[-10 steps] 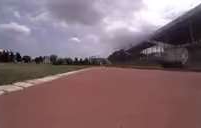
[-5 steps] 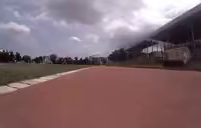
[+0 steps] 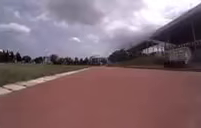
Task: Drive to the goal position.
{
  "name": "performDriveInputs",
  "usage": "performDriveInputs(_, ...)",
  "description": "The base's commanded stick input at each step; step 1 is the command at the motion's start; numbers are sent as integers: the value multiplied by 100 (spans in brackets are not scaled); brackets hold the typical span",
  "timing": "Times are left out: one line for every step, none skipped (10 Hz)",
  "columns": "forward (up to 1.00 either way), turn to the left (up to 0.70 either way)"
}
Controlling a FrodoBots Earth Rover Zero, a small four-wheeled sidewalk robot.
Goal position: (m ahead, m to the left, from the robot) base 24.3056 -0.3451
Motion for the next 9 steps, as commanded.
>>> performDriveInputs(45,0)
performDriveInputs(45,0)
performDriveInputs(45,0)
performDriveInputs(45,0)
performDriveInputs(45,0)
performDriveInputs(45,0)
performDriveInputs(45,0)
performDriveInputs(45,0)
performDriveInputs(45,0)
